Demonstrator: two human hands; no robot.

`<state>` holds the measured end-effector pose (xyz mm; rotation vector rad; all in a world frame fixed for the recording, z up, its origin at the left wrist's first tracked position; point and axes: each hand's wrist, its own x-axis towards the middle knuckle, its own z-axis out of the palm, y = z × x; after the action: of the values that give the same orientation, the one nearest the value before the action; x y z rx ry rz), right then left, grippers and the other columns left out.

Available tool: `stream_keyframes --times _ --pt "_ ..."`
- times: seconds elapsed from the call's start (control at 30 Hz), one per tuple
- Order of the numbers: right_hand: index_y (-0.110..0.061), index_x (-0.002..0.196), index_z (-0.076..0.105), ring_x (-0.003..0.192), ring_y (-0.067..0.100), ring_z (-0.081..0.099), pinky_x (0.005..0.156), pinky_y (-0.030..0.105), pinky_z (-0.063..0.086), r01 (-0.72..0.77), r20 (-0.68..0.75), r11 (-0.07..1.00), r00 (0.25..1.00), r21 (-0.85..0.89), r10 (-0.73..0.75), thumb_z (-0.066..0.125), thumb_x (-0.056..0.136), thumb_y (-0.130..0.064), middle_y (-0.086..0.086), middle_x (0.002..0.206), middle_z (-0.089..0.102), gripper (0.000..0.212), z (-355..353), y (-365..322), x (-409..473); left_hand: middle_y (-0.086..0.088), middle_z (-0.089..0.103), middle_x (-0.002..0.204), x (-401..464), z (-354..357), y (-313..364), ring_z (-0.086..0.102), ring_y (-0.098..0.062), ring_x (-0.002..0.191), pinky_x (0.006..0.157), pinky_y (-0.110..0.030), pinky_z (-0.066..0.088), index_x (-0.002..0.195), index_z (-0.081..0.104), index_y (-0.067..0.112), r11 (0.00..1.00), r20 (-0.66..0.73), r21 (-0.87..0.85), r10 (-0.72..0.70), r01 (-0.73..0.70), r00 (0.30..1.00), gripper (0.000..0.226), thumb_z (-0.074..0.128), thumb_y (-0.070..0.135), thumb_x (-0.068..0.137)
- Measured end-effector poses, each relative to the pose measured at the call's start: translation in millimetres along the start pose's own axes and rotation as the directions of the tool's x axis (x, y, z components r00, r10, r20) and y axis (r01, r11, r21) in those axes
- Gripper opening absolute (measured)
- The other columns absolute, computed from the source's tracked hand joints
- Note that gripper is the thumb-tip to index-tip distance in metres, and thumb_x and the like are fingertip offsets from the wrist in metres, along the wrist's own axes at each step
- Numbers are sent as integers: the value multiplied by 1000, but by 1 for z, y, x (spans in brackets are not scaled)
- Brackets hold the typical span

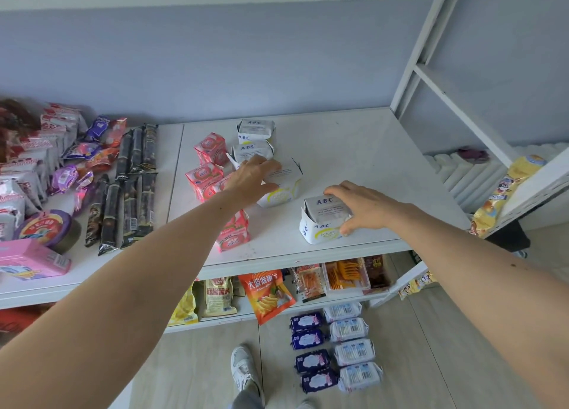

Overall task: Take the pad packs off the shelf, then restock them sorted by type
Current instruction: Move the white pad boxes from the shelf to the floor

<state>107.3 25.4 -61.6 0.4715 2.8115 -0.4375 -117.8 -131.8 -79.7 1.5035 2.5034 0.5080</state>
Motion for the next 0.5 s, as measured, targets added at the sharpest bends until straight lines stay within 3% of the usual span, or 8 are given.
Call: stream_keyframes --times 0.27,0.5 --pt "-17 137 35 113 18 48 94 37 44 25 -68 999 997 44 -22 85 63 -34 -1 127 43 91 -7 -4 -17 -13 44 125 -21 -23 22 46 -29 113 102 -36 37 131 53 22 970 -74 -242 11 -29 997 43 62 25 89" --pt "-25 130 42 106 13 44 90 32 43 97 -98 991 991 96 -87 87 59 -34 -5 120 40 85 -19 -33 -37 -7 42 129 -65 -40 36 47 -19 105 90 -22 35 132 51 25 949 -89 -309 34 -60 995 41 58 27 92"
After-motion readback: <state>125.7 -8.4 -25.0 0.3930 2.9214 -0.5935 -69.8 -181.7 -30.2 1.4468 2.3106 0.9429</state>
